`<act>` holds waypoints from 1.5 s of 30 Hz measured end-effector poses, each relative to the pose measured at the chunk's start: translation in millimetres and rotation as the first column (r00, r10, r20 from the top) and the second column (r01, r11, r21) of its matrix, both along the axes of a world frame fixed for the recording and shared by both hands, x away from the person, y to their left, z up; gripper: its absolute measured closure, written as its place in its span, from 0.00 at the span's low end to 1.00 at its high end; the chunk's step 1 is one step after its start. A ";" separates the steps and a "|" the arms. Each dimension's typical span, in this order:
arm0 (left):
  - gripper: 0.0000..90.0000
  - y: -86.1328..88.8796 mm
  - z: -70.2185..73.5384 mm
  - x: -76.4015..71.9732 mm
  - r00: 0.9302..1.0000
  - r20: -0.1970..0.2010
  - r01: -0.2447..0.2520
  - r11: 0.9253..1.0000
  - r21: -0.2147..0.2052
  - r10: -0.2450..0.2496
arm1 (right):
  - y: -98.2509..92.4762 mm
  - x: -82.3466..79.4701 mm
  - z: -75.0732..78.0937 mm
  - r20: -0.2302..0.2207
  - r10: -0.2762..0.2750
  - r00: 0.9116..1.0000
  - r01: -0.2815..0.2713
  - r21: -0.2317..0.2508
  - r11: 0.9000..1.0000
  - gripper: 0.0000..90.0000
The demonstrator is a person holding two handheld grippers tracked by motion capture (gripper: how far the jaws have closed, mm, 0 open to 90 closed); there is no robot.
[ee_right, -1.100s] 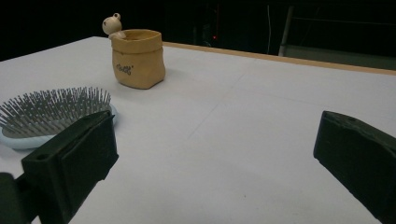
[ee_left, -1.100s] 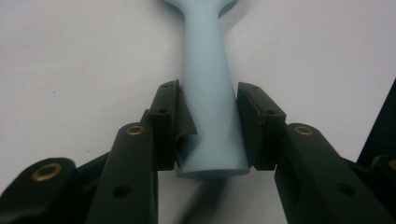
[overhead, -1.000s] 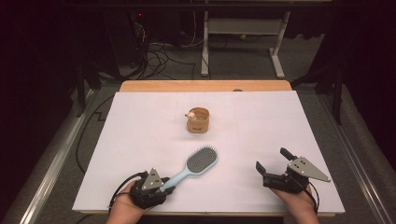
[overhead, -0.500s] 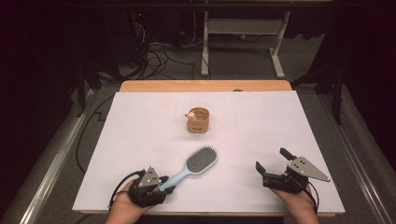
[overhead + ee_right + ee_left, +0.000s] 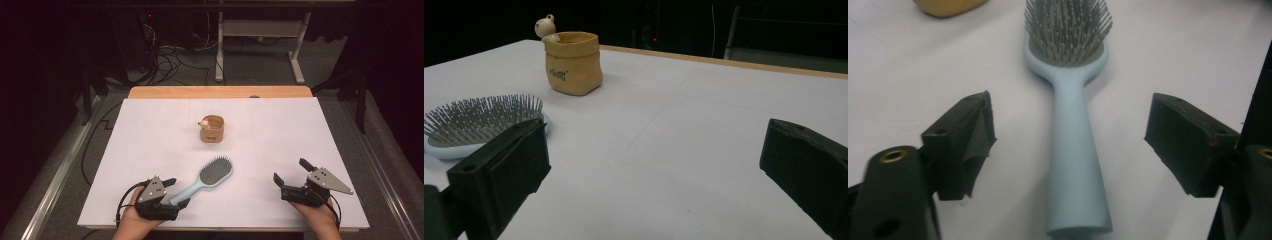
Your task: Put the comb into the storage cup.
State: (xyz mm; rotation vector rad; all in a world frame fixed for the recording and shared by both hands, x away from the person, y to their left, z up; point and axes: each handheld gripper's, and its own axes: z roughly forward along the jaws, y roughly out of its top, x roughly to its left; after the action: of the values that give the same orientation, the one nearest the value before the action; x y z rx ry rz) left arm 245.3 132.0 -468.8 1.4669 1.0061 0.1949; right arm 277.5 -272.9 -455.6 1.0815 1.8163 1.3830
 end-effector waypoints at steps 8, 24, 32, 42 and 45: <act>0.03 -4.4 -1.9 7.8 0.999 -0.036 0.011 1.000 0.001 -0.011 | 0.2 -0.7 0.7 0.002 -0.002 1.000 0.002 0.000 1.000 0.00; 0.00 -21.8 17.7 39.3 1.000 0.004 -0.031 0.997 0.073 0.031 | -1.7 -1.7 2.8 0.012 -0.003 1.000 0.002 0.008 1.000 0.00; 0.00 -38.1 28.5 57.9 0.999 -0.023 -0.028 0.996 0.082 0.030 | -2.3 -1.7 3.6 0.016 -0.003 1.000 0.003 0.008 1.000 0.00; 0.00 -64.8 21.6 77.4 0.994 -0.109 0.010 0.993 0.118 0.002 | -2.3 -1.3 3.3 0.014 -0.004 1.000 0.003 0.008 1.000 0.00; 0.00 -73.7 20.5 80.7 0.992 -0.122 0.028 0.990 0.135 -0.011 | -2.5 -1.1 3.2 0.015 -0.003 1.000 0.003 0.007 1.000 0.00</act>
State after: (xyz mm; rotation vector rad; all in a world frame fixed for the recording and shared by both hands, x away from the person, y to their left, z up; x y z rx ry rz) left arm 326.0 58.3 -448.3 1.6282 1.0934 0.1649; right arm 276.4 -275.4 -452.4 1.0744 1.8000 1.3935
